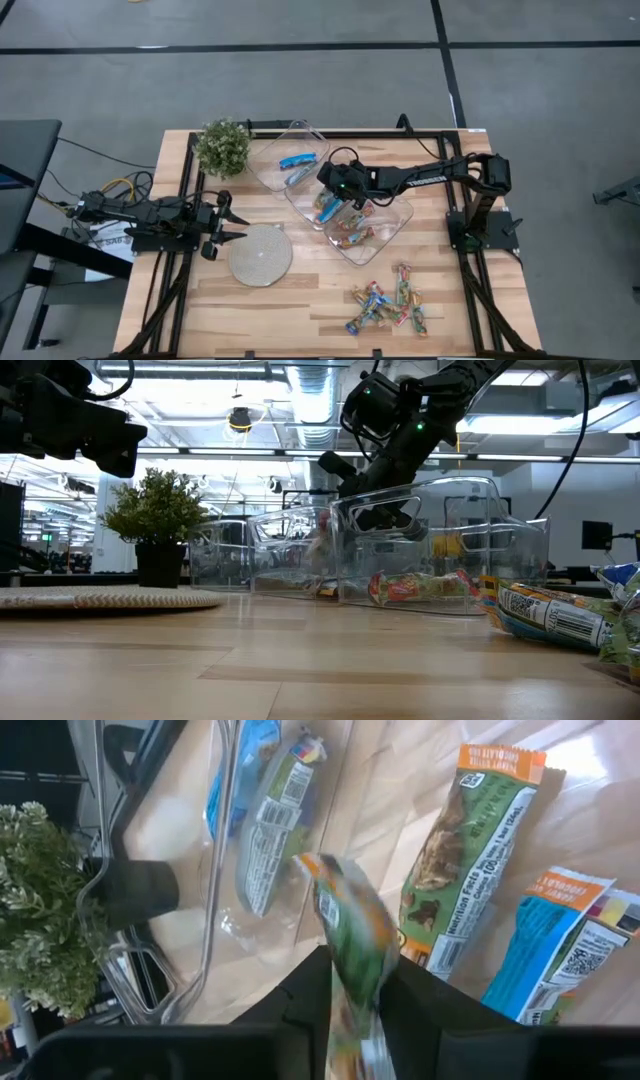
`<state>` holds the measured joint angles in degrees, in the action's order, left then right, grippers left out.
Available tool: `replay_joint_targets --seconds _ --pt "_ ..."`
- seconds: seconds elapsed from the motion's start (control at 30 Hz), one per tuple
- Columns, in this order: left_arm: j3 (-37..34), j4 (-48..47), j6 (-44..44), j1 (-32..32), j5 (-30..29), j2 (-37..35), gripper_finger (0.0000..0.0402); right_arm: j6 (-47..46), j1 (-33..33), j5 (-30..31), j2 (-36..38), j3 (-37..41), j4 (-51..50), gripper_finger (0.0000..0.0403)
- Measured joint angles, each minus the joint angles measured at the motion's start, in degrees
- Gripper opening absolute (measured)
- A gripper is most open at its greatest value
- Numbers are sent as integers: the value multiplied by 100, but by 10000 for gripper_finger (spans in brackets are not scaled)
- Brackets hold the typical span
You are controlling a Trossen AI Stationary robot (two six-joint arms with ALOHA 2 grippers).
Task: Pick and place Granola Bars by type
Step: Put the yellow granola bar into the middle transparent bin
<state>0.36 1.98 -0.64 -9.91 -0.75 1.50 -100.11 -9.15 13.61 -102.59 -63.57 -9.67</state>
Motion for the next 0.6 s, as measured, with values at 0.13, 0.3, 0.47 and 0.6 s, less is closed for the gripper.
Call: replay_joint_targets --seconds 0.13,0.3,0.47,0.6 --pt "0 1 1 -2 0 0 138 0 0 0 1 0 1 77" --pt "0 2 1 -1 -2 0 138 0 0 0 2 0 0 77" --pt "0 2 0 -1 -2 0 138 4 0 -2 4 2 16 77" --pt "0 2 0 -2 -2 0 138 212 10 -25 27 9 190 77"
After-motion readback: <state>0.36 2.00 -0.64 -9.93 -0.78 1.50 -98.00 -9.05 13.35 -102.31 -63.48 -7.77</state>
